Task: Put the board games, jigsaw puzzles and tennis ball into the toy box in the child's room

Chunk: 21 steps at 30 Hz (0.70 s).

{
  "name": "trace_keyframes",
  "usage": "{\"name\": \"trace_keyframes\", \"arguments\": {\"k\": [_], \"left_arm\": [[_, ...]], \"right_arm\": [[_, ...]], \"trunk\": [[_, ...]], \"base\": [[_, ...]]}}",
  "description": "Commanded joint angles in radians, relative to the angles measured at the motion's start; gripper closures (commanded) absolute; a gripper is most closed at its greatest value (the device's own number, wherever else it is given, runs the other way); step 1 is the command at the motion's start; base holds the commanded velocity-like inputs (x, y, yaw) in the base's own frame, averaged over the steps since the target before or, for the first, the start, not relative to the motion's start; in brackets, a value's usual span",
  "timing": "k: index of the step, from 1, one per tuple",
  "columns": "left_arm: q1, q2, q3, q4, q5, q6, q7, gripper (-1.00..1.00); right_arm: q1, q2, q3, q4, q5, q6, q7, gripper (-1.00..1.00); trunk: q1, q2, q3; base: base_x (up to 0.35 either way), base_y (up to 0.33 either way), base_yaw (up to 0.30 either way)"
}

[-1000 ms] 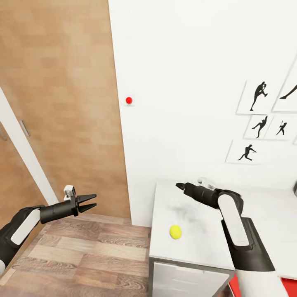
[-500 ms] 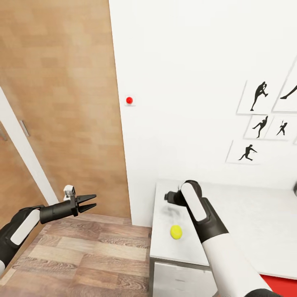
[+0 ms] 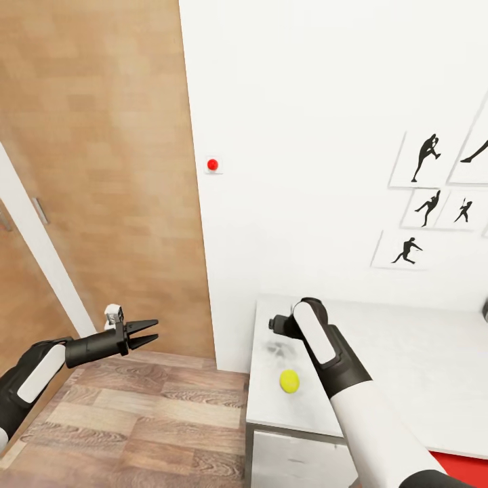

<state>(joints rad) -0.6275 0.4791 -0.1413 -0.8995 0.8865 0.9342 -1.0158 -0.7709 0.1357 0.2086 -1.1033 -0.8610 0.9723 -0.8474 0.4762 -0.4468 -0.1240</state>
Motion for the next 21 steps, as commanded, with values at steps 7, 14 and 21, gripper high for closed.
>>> {"name": "trace_keyframes", "arguments": {"k": [7, 14, 21], "left_arm": [[0.000, 0.001, -0.003, 0.001, 0.003, 0.002, -0.001, -1.00], [0.000, 0.002, -0.003, 0.001, 0.003, 0.001, -0.001, -1.00], [0.000, 0.002, -0.003, 0.001, 0.004, 0.000, -0.001, -1.00]], "right_arm": [[-0.001, -0.004, 0.005, 0.008, -0.008, -0.015, -0.010, -1.00], [-0.001, -0.007, 0.006, 0.009, -0.007, -0.018, -0.009, -1.00], [-0.001, -0.009, 0.004, 0.016, -0.008, -0.018, -0.009, -1.00]], "trunk": [[0.001, -0.002, -0.011], [0.001, -0.002, -0.022], [0.001, -0.002, -0.033]], "base": [[0.000, 0.000, 0.000], [0.000, 0.000, 0.000], [0.000, 0.000, 0.000]]}}
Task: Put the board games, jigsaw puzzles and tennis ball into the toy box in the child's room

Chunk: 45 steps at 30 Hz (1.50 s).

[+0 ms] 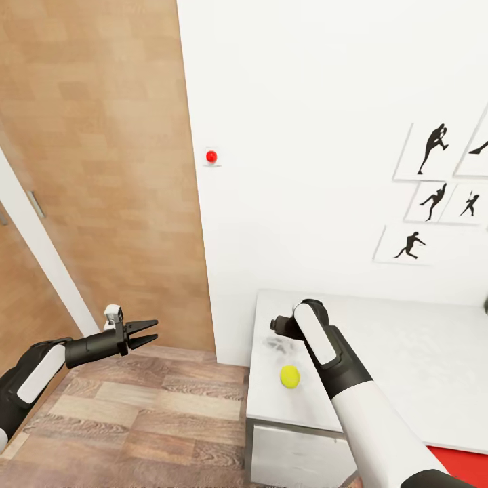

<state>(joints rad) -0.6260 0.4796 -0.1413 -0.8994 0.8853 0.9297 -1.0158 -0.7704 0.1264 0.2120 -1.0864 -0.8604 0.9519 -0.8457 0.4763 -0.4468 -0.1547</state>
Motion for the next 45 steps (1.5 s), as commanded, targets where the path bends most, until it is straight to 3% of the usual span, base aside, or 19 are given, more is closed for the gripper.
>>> {"name": "trace_keyframes", "arguments": {"k": [1, 11, 45], "left_arm": [[-0.001, 0.001, -0.003, 0.000, 0.005, 0.005, -0.001, -1.00], [-0.001, 0.002, -0.003, 0.000, 0.004, 0.005, -0.001, -1.00], [-0.001, 0.001, -0.003, 0.000, -0.003, 0.005, 0.000, -1.00]], "right_arm": [[-0.001, 0.000, 0.001, 0.008, -0.009, 0.002, -0.010, -1.00], [-0.001, 0.001, 0.001, 0.054, -0.008, 0.000, -0.010, -1.00], [-0.001, -0.001, 0.003, 0.058, -0.003, -0.001, -0.010, -1.00]], "trunk": [[0.001, -0.002, -0.004], [0.001, -0.002, -0.020], [0.001, -0.002, -0.075]], "base": [[0.000, 0.000, 0.000], [0.000, 0.000, 0.000], [0.000, 0.000, 0.000]]}}
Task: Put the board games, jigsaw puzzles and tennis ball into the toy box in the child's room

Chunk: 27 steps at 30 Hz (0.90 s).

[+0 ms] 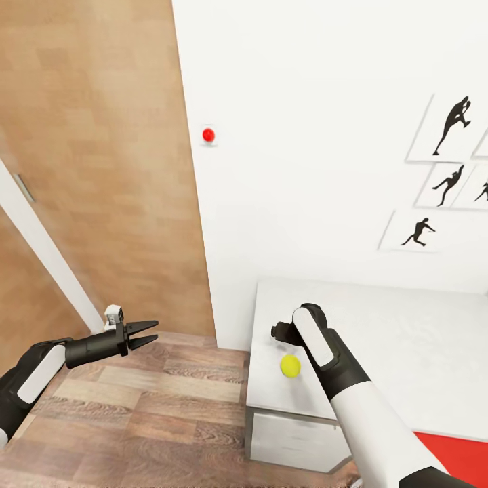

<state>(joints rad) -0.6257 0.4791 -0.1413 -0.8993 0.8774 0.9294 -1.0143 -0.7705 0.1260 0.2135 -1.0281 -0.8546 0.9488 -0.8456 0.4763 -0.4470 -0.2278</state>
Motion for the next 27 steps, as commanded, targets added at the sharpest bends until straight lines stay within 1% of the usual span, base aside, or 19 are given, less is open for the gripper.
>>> {"name": "trace_keyframes", "arguments": {"k": [1, 27], "left_arm": [[-0.001, 0.001, -0.003, 0.000, 0.005, 0.005, -0.001, -1.00], [-0.001, 0.001, -0.003, 0.000, 0.005, 0.005, 0.000, -1.00]], "right_arm": [[-0.001, 0.000, 0.001, -0.001, -0.009, 0.002, -0.010, -1.00], [-0.001, -0.002, 0.001, 0.000, -0.008, 0.002, -0.010, -1.00]], "trunk": [[0.000, -0.002, -0.004], [0.000, -0.002, -0.046]], "base": [[0.000, 0.000, 0.000], [0.000, 0.000, 0.000]]}}
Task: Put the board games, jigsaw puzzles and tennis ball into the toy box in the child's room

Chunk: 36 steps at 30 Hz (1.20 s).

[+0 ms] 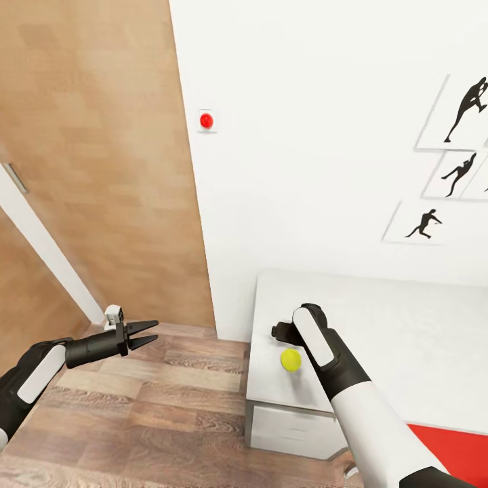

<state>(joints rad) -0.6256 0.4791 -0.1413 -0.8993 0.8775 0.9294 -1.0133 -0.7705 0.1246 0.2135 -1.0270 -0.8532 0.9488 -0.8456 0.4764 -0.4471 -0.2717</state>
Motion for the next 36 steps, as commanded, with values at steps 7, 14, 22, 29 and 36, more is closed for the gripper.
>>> {"name": "trace_keyframes", "arguments": {"k": [7, 14, 22, 29, 36], "left_arm": [[-0.001, 0.001, -0.003, 0.000, 0.005, 0.005, -0.002, -1.00], [-0.001, 0.001, -0.003, 0.000, 0.005, 0.005, -0.002, -1.00], [-0.001, 0.001, -0.003, 0.000, 0.005, 0.005, -0.002, -1.00], [-0.001, 0.001, -0.003, 0.000, 0.005, 0.005, -0.001, -1.00], [-0.001, 0.001, -0.003, 0.000, 0.005, 0.005, -0.001, -1.00]], "right_arm": [[-0.001, 0.000, 0.001, -0.001, -0.005, 0.002, -0.010, -1.00], [-0.001, 0.000, 0.000, -0.001, 0.019, 0.002, -0.010, -1.00], [-0.001, 0.000, 0.000, -0.001, 0.026, 0.002, -0.010, -1.00], [0.000, 0.000, 0.001, -0.001, 0.026, 0.002, -0.010, -1.00], [0.002, 0.002, 0.002, 0.020, 0.024, 0.002, -0.010, -1.00]], "trunk": [[0.000, -0.002, -0.013], [0.000, -0.002, -0.025], [0.000, -0.002, -0.038], [0.000, -0.002, -0.049], [0.000, -0.002, -0.060]], "base": [[0.000, 0.000, 0.000], [0.000, 0.000, 0.000], [0.000, 0.000, 0.000], [0.000, 0.000, 0.000], [0.000, 0.000, 0.000]]}}
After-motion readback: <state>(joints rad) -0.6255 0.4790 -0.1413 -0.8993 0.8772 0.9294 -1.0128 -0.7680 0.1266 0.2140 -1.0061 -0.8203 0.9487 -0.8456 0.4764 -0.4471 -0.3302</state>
